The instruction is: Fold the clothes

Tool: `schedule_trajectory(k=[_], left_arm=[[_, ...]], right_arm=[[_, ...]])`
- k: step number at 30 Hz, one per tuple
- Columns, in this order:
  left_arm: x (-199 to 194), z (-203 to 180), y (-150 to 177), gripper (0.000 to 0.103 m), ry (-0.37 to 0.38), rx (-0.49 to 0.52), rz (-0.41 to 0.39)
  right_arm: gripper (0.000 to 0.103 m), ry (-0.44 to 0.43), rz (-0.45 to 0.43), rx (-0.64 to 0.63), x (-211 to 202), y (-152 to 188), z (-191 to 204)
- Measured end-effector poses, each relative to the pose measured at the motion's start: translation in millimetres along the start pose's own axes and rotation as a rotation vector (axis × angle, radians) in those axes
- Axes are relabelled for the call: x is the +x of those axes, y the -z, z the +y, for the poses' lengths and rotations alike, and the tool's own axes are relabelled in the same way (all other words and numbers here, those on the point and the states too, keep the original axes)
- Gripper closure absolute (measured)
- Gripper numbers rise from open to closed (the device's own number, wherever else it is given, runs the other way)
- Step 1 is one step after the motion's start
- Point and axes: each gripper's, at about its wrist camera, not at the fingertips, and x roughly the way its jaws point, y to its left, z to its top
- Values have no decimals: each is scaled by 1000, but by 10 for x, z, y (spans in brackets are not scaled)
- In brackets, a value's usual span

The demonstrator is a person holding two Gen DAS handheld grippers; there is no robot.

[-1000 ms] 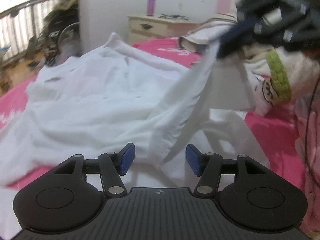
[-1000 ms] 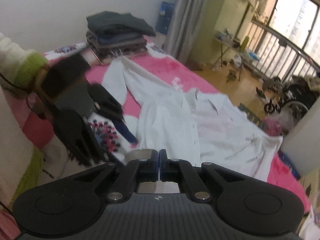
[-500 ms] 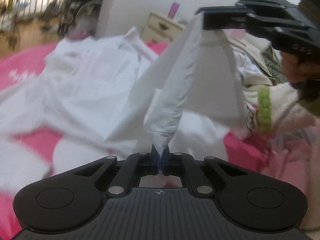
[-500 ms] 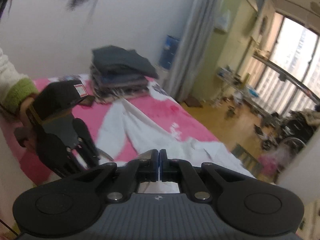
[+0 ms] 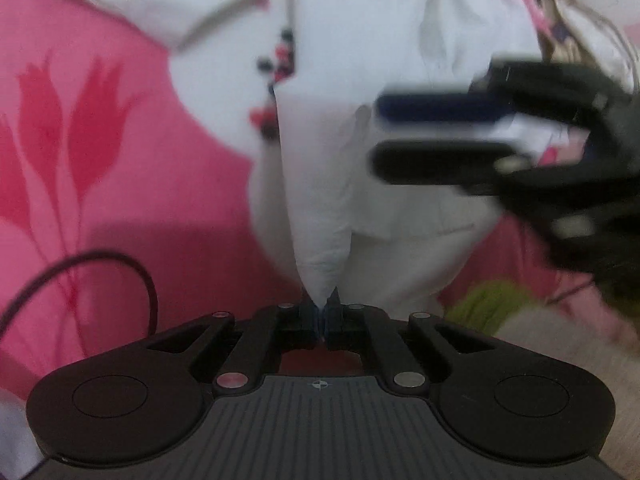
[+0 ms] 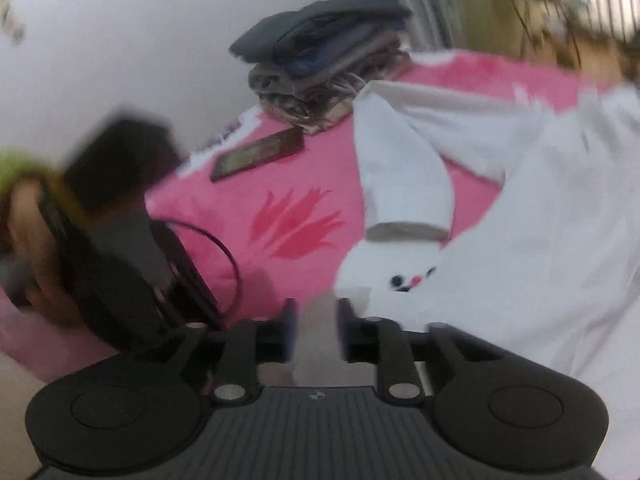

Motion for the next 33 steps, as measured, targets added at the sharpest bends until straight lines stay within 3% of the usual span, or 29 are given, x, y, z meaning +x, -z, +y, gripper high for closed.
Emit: schedule_trajectory(k=[1, 3, 8, 10, 14, 20, 23, 26, 28, 30, 33], left_arm=[[3, -3, 13, 95, -4, 9, 8], [-27, -10, 31, 80, -8, 26, 18], [-272, 34, 114, 59, -12, 9, -10], [-424, 44, 181, 42, -28, 20, -18], [-787, 124, 292, 41, -66, -1, -72], [-1230, 428, -226, 40, -201, -130, -298], [-1141, 464, -735, 40, -288, -131, -419], [-844, 267, -1252, 41, -349, -5, -495], [-597, 68, -1491, 41, -387, 127, -541], [-329, -125, -1643, 41, -421, 256, -572], [-117, -253, -1735, 41, -441, 366, -575]], right_arm=[[47, -29, -19, 31, -90, -12, -61], [40, -90, -66, 102, -297, -34, -204], [29, -208, -263, 351, -828, -180, -812], [26, -177, -364, 445, -1058, -202, -1098], [26, -29, -466, 528, -1355, -333, -1601], [29, 241, -372, 435, -1047, -1110, -2190], [31, 295, -330, 559, -777, -1430, -2721], [38, 281, -281, 761, -503, -1667, -3294], [39, 313, -266, 784, -405, -1761, -3473], [39, 343, -238, 726, -248, -1918, -3546], [39, 394, -129, 633, 28, -2063, -3640]])
